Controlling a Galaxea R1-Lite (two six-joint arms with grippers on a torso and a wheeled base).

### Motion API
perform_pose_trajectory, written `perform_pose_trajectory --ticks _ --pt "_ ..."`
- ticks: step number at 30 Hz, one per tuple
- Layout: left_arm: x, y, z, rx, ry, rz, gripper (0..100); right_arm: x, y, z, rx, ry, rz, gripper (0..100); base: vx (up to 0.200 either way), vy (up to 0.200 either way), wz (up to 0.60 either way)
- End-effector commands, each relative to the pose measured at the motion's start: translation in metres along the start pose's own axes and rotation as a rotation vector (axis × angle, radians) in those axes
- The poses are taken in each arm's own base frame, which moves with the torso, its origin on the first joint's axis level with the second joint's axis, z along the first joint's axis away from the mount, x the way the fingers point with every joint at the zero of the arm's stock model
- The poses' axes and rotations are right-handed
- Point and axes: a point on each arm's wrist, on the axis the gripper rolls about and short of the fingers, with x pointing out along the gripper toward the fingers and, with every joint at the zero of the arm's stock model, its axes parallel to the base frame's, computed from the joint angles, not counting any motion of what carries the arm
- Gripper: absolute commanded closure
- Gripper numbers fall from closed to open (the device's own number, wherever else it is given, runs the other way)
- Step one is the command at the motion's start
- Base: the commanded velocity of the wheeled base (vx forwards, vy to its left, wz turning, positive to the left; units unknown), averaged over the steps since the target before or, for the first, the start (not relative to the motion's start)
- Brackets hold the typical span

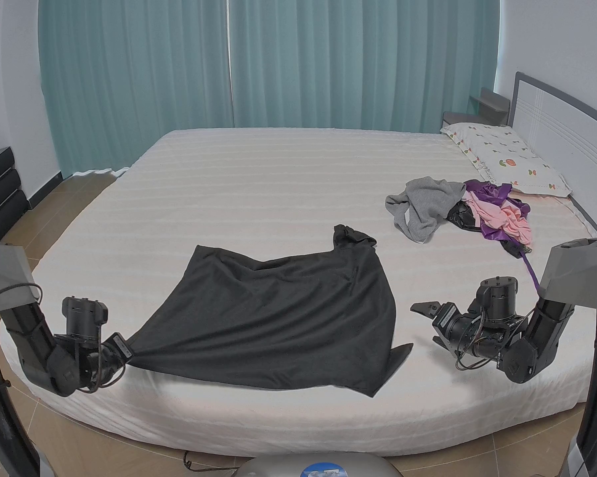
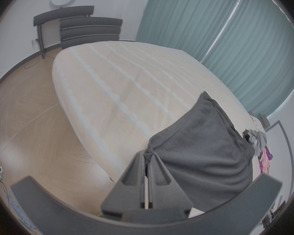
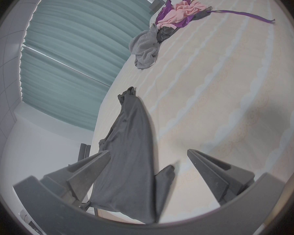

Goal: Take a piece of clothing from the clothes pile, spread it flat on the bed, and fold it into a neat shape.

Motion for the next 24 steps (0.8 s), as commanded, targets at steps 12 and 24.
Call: perform_pose_trajectory --ticks 12,24 --pt "-0.006 0.063 0.026 -0.146 0.056 0.042 100 0.023 0.012 -0.055 -0.1 0.14 -0.023 0 0.0 0.0 0.0" --pt "-0.007 0.061 0.026 -0.143 0.055 0.037 100 0.036 0.021 -0.052 -0.177 0.194 -0.067 100 0.0 0.0 0.0"
